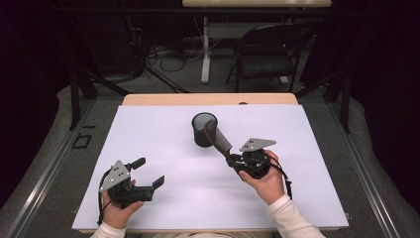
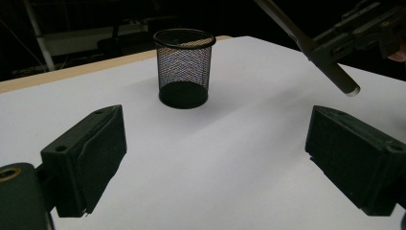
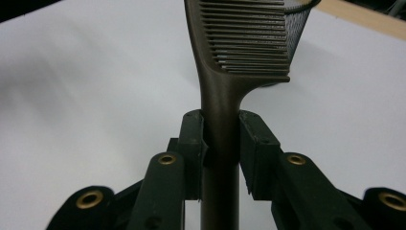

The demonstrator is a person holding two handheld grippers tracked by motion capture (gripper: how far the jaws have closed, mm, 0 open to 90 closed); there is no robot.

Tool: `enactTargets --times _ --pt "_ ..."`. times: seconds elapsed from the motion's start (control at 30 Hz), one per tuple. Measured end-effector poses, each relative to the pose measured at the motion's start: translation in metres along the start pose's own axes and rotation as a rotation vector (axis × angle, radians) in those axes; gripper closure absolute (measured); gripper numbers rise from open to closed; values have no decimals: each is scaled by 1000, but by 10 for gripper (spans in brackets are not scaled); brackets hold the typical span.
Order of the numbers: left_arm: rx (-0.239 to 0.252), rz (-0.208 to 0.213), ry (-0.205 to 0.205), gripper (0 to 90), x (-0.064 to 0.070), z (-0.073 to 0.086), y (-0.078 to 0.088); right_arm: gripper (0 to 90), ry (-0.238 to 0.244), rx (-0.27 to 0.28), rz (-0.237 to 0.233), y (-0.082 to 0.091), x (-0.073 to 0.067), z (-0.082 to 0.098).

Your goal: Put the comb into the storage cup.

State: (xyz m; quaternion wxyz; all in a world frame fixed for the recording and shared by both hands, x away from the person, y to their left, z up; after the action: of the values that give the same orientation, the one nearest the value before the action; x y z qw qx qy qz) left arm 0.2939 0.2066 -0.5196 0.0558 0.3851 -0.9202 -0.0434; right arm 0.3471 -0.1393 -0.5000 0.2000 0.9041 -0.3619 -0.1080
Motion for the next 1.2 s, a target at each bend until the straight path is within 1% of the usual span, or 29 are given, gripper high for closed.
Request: enactTargets --times 0.13,0.2,0.23,0.37,0.5,0.57,0.6,0.67,0.77,0.87,0.9,1.0,1.03,1.1,1.2 --pt "1 -1 2 75 0 0 0 724 5 44 6 -6 -1 -7" --pt "1 -1 4 75 0 0 0 724 6 52 8 -10 -3 -10" --pt "1 -1 5 75 0 0 1 725 8 55 10 -12 -3 -11" --pt "-7 -4 3 79 -1 0 0 724 40 40 9 -21 -7 -14" --pt "-4 -9 15 80 -2 1 -1 724 56 58 6 -29 -12 -15" --pt "-12 -15 18 86 -3 1 -1 724 76 66 8 -32 -15 -13" --pt "-14 -20 21 87 -3 2 -1 725 94 67 7 -33 -16 -11" --pt "-18 -23 22 88 -4 2 -1 724 116 73 16 -36 -19 -7" --pt "-20 -23 28 88 -4 3 -2 724 175 97 37 -38 -23 -2" --pt "-23 -22 33 88 -4 3 -3 724 206 134 59 -37 -29 2" --pt "-23 -23 34 88 -4 3 -4 724 213 138 68 -37 -30 3" --pt "-22 -19 39 88 -3 2 -4 724 214 159 73 -37 -33 5" --pt "-21 -19 44 88 -3 2 -5 724 216 168 83 -37 -33 5" --pt "-23 -10 52 88 -3 2 -6 724 214 180 88 -36 -34 6" --pt "-17 1 88 88 -3 0 -10 725 218 203 107 -34 -35 6"
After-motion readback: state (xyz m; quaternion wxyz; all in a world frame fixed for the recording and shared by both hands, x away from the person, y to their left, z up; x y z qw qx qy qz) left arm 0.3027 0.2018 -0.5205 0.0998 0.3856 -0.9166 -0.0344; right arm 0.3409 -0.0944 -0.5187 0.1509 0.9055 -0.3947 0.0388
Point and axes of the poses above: each handheld gripper's, and its own axes: y roughly backward along the jaws, z roughly out of its underside, x roughly to its right, the point moved 3 cm from there along -y, roughly forward along the jaws, and after that the axes turned 10 degrees about x, right-handed, at the moved point
